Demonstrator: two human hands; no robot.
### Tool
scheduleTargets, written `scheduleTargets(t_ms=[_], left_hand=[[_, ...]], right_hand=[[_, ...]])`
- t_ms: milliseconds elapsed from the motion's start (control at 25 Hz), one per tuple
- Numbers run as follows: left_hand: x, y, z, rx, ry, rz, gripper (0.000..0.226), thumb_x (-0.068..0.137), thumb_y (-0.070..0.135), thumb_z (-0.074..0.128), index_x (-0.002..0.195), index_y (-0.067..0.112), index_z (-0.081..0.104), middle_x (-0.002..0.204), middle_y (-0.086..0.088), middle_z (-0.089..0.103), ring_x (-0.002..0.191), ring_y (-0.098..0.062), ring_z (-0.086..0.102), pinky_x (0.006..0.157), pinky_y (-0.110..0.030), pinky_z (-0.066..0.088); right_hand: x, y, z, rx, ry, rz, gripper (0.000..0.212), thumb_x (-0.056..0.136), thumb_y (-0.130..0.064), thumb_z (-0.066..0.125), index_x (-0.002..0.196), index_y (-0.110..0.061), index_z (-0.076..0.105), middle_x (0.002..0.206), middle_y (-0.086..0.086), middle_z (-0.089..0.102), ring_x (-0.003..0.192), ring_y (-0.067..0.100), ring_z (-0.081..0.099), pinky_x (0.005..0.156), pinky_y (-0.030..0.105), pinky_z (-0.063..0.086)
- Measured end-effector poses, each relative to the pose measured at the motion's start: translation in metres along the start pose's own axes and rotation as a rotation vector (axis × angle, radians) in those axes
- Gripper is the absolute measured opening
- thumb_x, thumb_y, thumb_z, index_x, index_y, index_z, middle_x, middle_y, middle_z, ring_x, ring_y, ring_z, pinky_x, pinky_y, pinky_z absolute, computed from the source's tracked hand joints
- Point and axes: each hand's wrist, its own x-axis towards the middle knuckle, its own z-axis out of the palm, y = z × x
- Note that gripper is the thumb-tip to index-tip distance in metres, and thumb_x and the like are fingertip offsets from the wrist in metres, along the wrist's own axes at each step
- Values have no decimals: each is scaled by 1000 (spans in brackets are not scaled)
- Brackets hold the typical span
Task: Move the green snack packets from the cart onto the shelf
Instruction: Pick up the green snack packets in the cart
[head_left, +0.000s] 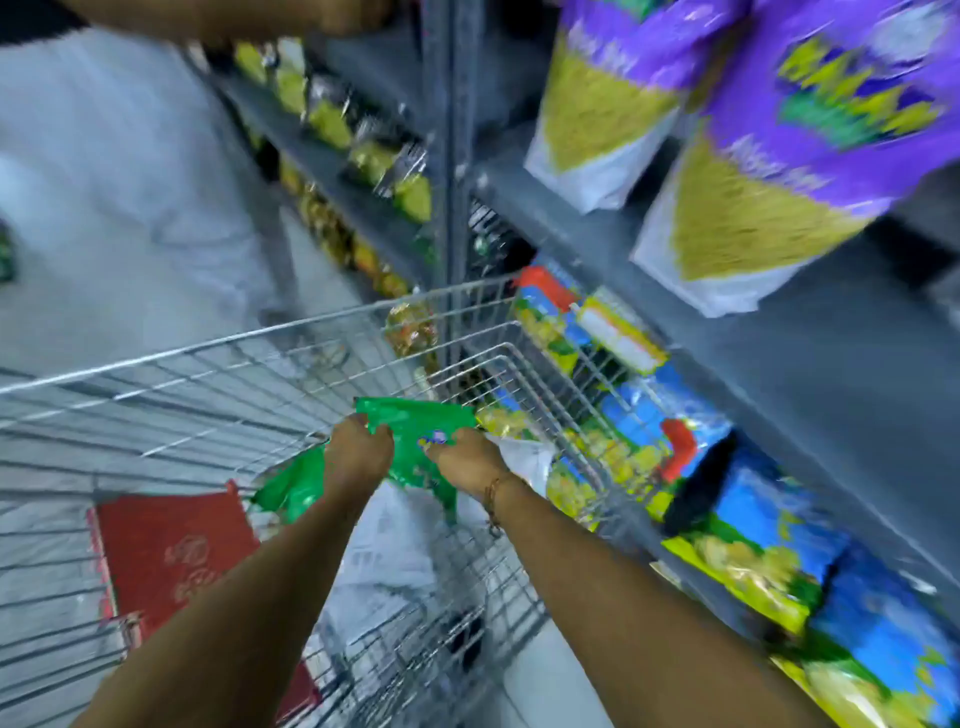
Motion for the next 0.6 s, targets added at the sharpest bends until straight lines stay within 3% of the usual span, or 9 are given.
scheduleTargets(t_ms=[80,160,240,320,360,440,520,600], left_hand=[[21,-42,3,41,-89,-176,36,90,23,50,106,-8,59,111,-35,60,110,-43,55,90,-39,46],[38,-86,16,4,-222,-284,26,92,20,48,86,-1,62,83,-28,62,91,-31,64,68,-27,47],[44,-101,27,-70,-291,-327,26,93,19,46,70,9,53,59,-15,53,47,-2,61,41,-12,40],[43,-104,30,-139,-258,-315,34,92,18,50,59,15,44,38,-1,49,25,-3,46,29,-13,34],[42,-103,32,-177,-241,-331,35,91,20,53,57,15,45,38,-1,53,31,-10,51,36,-14,39],[31,-101,35,-170,-202,-312,33,88,26,53,58,12,51,61,-14,62,59,-26,62,61,-34,53],[11,-87,31,-252,-144,-251,22,88,26,53,71,13,55,81,-22,65,77,-33,64,77,-48,53],[-12,-60,23,-361,-107,-145,20,91,27,50,90,7,54,92,-21,64,87,-34,61,82,-48,51]], right_hand=[[33,9,38,133,-132,214,38,92,-22,50,123,-1,55,127,19,60,117,29,56,92,30,45],[60,29,73,183,-203,327,44,95,-21,44,131,3,47,140,20,50,129,31,47,81,18,44],[71,45,94,210,-177,393,44,95,-24,44,132,1,46,139,20,51,127,31,50,67,15,41],[74,57,103,254,-110,448,43,94,-25,46,129,0,48,128,20,58,109,26,58,53,14,40],[73,60,104,282,-81,476,42,93,-25,46,127,1,50,115,19,63,93,21,58,47,13,39],[66,59,99,328,-2,528,41,90,-24,50,121,2,55,91,12,61,76,19,55,46,20,38],[53,50,85,354,53,527,43,86,-23,54,119,5,56,93,15,58,85,23,57,60,25,38],[33,31,57,434,114,466,39,82,-19,56,113,5,59,89,13,54,85,22,52,66,29,37]])
